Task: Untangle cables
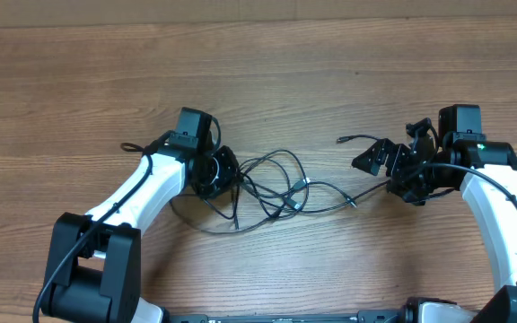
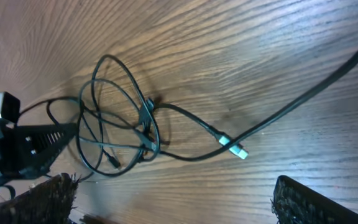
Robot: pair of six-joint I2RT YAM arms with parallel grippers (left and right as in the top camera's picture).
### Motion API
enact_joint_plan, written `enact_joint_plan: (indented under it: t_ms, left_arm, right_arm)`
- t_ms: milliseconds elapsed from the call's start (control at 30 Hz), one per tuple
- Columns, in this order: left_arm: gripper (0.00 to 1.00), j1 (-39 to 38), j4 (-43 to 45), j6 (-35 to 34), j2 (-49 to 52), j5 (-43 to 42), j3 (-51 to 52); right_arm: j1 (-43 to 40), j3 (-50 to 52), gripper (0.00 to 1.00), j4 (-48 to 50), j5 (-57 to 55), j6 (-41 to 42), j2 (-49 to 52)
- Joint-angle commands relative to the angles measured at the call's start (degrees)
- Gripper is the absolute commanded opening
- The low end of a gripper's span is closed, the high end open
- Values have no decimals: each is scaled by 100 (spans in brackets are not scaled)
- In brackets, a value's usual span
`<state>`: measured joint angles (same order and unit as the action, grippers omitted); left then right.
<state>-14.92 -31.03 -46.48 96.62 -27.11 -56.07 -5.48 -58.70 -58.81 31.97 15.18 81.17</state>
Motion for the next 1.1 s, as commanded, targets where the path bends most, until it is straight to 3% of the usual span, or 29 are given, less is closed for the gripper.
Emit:
enact_joint_plan:
  t_ms: [0, 67, 133, 267, 333, 467, 600, 733, 967, 1067]
  left_arm:
    - [4, 66, 61, 247, -120, -15, -205]
    - [4, 87, 59, 621, -153, -356, -369]
    - [4, 87, 55, 1156, -264, -868, -599]
    - [4, 85, 42, 2417, -691, -2004, -1062]
    - [4, 85, 42, 2855, -970, -2457, -1257]
    - [4, 85, 46, 3091, -1563, -2673, -1504]
    - [4, 50, -76, 3368, -2096, -2743, -1523]
    - [4, -20, -509, 4146, -2376, -3156, -1523]
    - [4, -153, -1451, 4894, -2354, -3178, -1519]
    - [4, -216, -1517, 5243, -2354, -3659, -1519]
  right_arm:
    - [28, -17, 94, -85, -44, -52, -90]
    - [28, -17, 92, -149, -31, -348, -90]
    - [26, -17, 100, -236, 262, -1038, -90]
    - [26, -17, 100, -542, 1969, -2583, -90]
    - [26, -17, 100, -544, 2544, -2887, -90]
    - [28, -17, 100, -319, 2776, -2820, -90]
    - [28, -17, 100, -63, 2771, -2111, -90]
    - [28, -17, 100, 369, 2837, -1283, -90]
    - [195, -17, 100, 1132, 3600, -1261, -90]
    - [520, -17, 100, 1665, 3565, -1259, -90]
